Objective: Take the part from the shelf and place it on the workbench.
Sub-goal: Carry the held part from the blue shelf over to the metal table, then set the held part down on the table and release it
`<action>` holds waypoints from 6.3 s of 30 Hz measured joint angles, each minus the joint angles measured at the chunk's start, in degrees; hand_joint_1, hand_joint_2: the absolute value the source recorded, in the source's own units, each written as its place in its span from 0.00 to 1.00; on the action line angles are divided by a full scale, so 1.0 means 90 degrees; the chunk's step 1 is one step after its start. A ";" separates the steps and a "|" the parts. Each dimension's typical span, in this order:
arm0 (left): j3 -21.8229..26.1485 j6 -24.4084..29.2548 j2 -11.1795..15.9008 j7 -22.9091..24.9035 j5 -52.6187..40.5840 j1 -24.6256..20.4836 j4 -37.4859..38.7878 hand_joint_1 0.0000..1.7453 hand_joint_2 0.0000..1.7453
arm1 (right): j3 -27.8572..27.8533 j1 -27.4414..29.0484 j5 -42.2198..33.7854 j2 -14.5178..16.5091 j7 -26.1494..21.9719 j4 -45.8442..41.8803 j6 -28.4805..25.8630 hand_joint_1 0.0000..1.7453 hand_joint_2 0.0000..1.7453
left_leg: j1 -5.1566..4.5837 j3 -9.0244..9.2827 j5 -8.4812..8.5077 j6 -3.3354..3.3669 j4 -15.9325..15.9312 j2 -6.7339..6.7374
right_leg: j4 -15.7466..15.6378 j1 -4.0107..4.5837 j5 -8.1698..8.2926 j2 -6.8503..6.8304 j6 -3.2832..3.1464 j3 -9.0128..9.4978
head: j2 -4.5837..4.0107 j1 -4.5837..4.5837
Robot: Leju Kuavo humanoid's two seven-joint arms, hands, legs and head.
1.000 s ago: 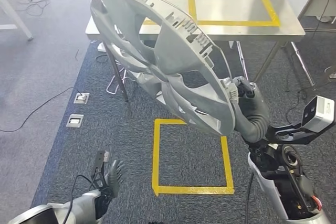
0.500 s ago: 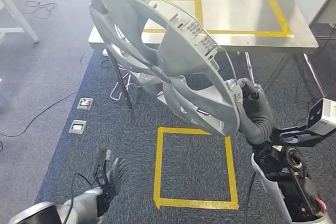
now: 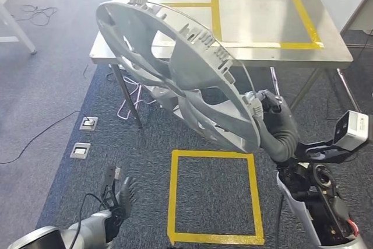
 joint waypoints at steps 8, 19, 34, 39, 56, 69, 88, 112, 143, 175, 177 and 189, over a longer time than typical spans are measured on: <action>-0.0001 -0.0018 0.0004 -0.0003 -0.0015 -0.0015 0.0001 0.00 0.00 | 0.0006 0.0050 -0.0013 -0.0003 0.0035 0.0020 -0.0044 1.00 1.00 | 0.0007 0.0462 -0.0327 0.0128 -0.0030 -0.0041 | 0.1860 -0.0071 -0.0554 -0.0029 0.0148 -0.1230 | 0.0000 0.0051; -0.0010 -0.0024 -0.0021 0.0010 -0.0021 -0.0072 0.0001 0.00 0.00 | -0.0010 0.0078 -0.0009 -0.0010 0.0000 0.0036 -0.0069 1.00 1.00 | -0.0005 0.0265 -0.0901 -0.0146 0.0898 -0.0039 | -0.0021 -0.0046 0.0620 -0.0026 -0.0187 -0.0566 | 0.0000 0.0028; -0.0014 -0.0009 -0.0012 0.0012 -0.0064 -0.0066 0.0001 0.00 0.00 | -0.0087 0.0124 0.0121 -0.0013 0.0044 0.0053 -0.0133 1.00 1.00 | -0.0056 0.0290 -0.0082 0.0198 -0.0139 -0.0024 | 0.0837 0.0010 -0.0239 -0.0002 0.0023 -0.0507 | 0.0000 0.0008; -0.0039 -0.0009 -0.0063 0.0062 -0.0129 -0.0055 0.0001 0.00 0.00 | -0.0127 0.0221 0.0141 -0.0074 0.0098 0.0018 -0.0241 1.00 1.00 | -0.0042 0.0506 -0.0271 0.0178 -0.0127 -0.0035 | 0.1655 -0.0103 -0.0206 -0.0020 0.0145 -0.1216 | 0.0000 0.0025; -0.0080 -0.0009 -0.0158 0.0126 -0.0197 -0.0124 0.0001 0.00 0.00 | -0.0291 0.0126 0.0206 -0.0299 0.0248 -0.0325 -0.0841 1.00 1.00 | -0.0101 -0.0310 -0.0216 0.0052 0.0799 -0.0014 | -0.0021 -0.0030 0.0269 0.0027 -0.0238 -0.0185 | 0.0000 -0.0129; -0.0107 -0.0009 -0.0193 0.0205 -0.0188 -0.0160 0.0001 0.00 0.00 | -0.0410 0.0154 0.0215 -0.0599 0.0265 -0.0624 -0.1055 1.00 1.00 | -0.0104 0.0565 -0.0270 0.0241 -0.0233 -0.0035 | 0.1840 -0.0093 -0.0444 -0.0016 0.0132 -0.1217 | 0.0000 -0.0013; -0.0108 -0.0006 -0.0145 0.0165 -0.0063 -0.0164 0.0003 0.00 0.00 | -0.0557 0.0073 0.0275 -0.0687 0.0107 -0.0682 -0.0997 1.00 1.00 | -0.0138 -0.0049 -0.0003 0.0078 0.0059 -0.0014 | -0.0044 -0.0050 0.0192 0.0002 -0.0161 -0.0143 | 0.0000 -0.0108; -0.0108 -0.0009 -0.0132 0.0105 -0.0033 -0.0128 0.0003 0.00 0.00 | -0.0629 0.0011 0.0320 -0.0680 0.0097 -0.0613 -0.0934 1.00 1.00 | -0.0080 -0.0346 -0.0994 -0.0082 0.1552 -0.0043 | -0.0130 -0.0086 0.0504 -0.0033 -0.0208 -0.0411 | 0.0000 -0.0053; -0.0109 0.0014 -0.0158 0.0079 -0.0026 -0.0005 0.0003 0.00 0.00 | -0.0717 -0.0005 0.0460 -0.0652 0.0124 -0.0562 -0.0853 1.00 1.00 | -0.0045 -0.0335 -0.1168 -0.0110 0.1618 -0.0049 | -0.0182 -0.0053 0.0554 -0.0103 -0.0186 -0.0412 | 0.0000 -0.0086; -0.0130 0.0106 -0.0237 0.0010 -0.0137 0.0145 0.0003 0.00 0.00 | 0.0479 -0.1370 0.7635 -0.0049 0.1517 0.1665 -0.4269 1.00 1.00 | -0.0068 0.0049 0.0028 0.0023 -0.0146 -0.0062 | -0.0114 -0.0060 0.0224 -0.0178 0.0041 -0.0317 | 0.0000 -0.0037; -0.0130 0.0104 -0.0250 0.0012 -0.0150 0.0140 0.0003 0.00 0.00 | 0.0554 -0.1537 0.7860 0.0075 0.1529 0.2076 -0.4366 1.00 1.00 | -0.0059 0.0049 0.0030 0.0022 -0.0146 -0.0068 | -0.0114 -0.0056 0.0224 -0.0186 0.0041 -0.0316 | 0.0000 -0.0037; -0.0131 0.0076 -0.0323 0.0042 -0.0226 0.0127 0.0003 0.00 0.00 | 0.0836 -0.2164 0.8538 0.0639 0.1670 0.4175 -0.4782 1.00 1.00 | -0.0051 0.0050 0.0032 0.0019 -0.0147 -0.0087 | -0.0115 -0.0055 0.0222 -0.0203 0.0039 -0.0319 | 0.0000 -0.0037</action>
